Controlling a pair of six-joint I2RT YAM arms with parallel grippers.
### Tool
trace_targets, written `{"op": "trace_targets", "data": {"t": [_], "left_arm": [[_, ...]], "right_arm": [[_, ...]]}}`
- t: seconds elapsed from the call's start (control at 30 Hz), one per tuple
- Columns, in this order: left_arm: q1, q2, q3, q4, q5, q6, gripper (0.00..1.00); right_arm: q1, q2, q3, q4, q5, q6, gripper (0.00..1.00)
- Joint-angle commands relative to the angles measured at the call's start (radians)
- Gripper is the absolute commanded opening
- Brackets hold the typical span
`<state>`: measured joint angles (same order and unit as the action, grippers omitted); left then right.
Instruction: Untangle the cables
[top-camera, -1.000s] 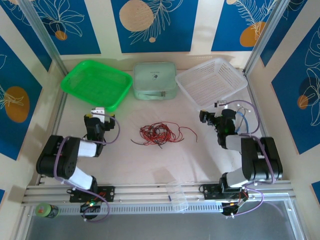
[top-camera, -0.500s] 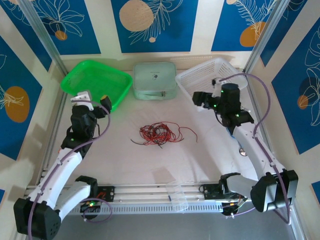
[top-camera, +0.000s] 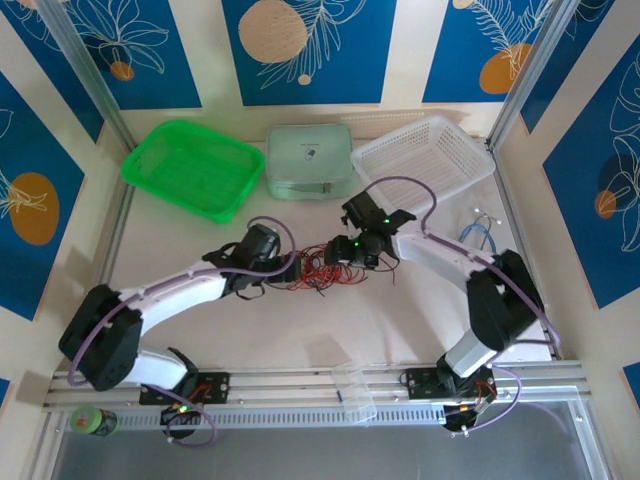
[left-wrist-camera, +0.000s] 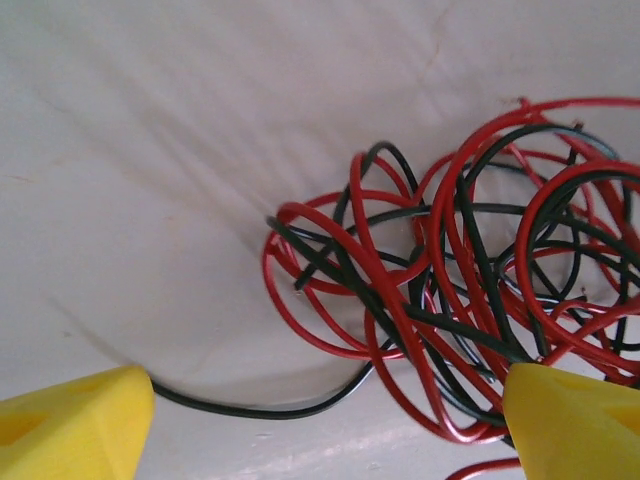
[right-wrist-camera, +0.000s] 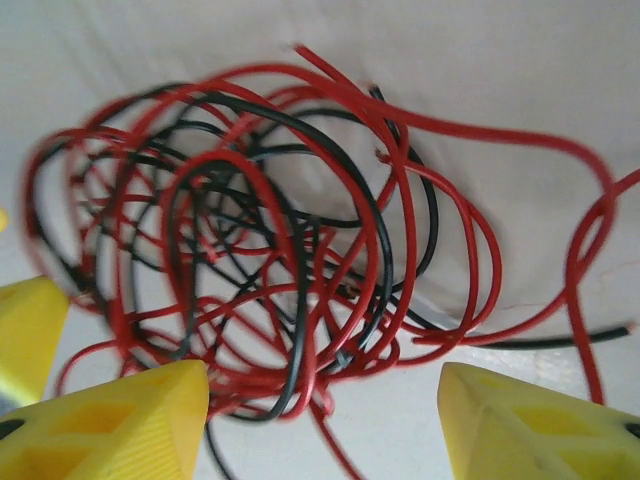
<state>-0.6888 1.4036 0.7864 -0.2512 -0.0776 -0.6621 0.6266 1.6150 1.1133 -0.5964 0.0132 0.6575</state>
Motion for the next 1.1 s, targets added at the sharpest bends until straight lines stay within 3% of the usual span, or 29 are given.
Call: {"op": "trace_targets", "data": {"t": [0.0,0.17,0.4,0.53,0.77,0.87,1.0,1.07], "left_arm": [[-0.019,0.048,0.050,0.054,0.009,-0.056,0.88],[-0.024,0.120,0.028,0.134,0.021,-0.097,0.77],[-0.025,0.137,-0.002,0.176,-0.017,-0.110,0.29],[-0.025,0.120,-0.001,0.159,-0.047,-0.104,0.11],[-0.031,0.068,-0.076,0.202,-0.107,-0.133,0.04],[-0.038,0.058,-0.117,0.223,-0.133,-0.149,0.04],[-0.053,0.058,-0.164,0.235,-0.163,-0.176,0.06],[-0.062,0.056,-0.185,0.236,-0.170,-0.192,0.13]], "right_arm": [[0.029,0.045,0.034,0.003,0.015,0.076,0.62],[0.038,0.089,0.012,0.024,0.047,0.104,0.50],[0.036,0.031,-0.025,-0.002,0.118,0.129,0.12],[0.036,-0.028,-0.058,-0.031,0.151,0.157,0.02],[0.059,-0.159,-0.217,-0.003,0.142,0.290,0.02],[0.080,-0.195,-0.277,0.012,0.133,0.329,0.07],[0.098,-0.193,-0.304,-0.004,0.123,0.336,0.13],[0.107,-0.198,-0.304,-0.014,0.116,0.331,0.18]]}}
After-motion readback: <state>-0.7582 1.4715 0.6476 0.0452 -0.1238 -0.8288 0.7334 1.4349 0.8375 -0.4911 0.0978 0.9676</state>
